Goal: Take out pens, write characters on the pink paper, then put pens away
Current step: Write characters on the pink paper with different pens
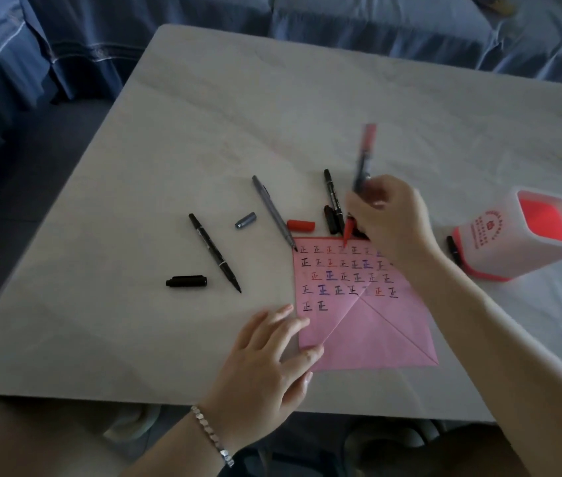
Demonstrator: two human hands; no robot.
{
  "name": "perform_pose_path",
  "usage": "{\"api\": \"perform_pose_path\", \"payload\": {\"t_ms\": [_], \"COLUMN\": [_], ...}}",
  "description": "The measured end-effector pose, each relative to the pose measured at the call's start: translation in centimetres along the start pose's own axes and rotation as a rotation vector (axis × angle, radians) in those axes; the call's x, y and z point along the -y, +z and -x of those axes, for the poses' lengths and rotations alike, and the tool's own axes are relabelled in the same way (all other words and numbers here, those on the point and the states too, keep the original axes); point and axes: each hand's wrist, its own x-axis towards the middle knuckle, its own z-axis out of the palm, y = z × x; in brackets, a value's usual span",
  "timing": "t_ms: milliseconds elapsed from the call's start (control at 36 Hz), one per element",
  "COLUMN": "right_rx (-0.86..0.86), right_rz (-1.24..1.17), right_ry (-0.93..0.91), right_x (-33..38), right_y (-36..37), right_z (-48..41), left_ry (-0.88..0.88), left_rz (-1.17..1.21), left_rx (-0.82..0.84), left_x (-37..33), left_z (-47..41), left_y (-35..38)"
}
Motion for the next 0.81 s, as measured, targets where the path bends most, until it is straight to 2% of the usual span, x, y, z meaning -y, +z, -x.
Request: {"api": "perform_pose_path", "payload": {"t_ms": [139, 333, 444, 694, 806], "right_rx": [-0.093, -0.068, -0.109, -0.345, -0.360], "right_rz": [-0.254, -0.382, -0.347, -0.259, -0.225], "right_ry": [0.054, 0.029, -0.007, 0.041, 0.001], "right_x": [-3.5, -6.0, -6.0, -7.0, -7.7], "right_y": [-2.5, -2.4, -0.6, 3.2, 3.4], "right_z": [5.2, 9.1, 9.6, 9.0, 9.2], "left_ry": [0.018, 0.062, 0.054, 0.050, 0.033], "left_rz": [-0.049, -0.058, -0.035, 0.093, 0.126], "left_rx": [0.031, 0.051, 0.061, 0.065, 0.065], "left_x": [-0.5, -1.9, -1.9, -1.3, -1.3], "left_z": [-0.5, -1.6, -1.7, -1.2, -1.2], "left_y": [-0.6, -0.9, -0.2, 0.3, 0.4]}}
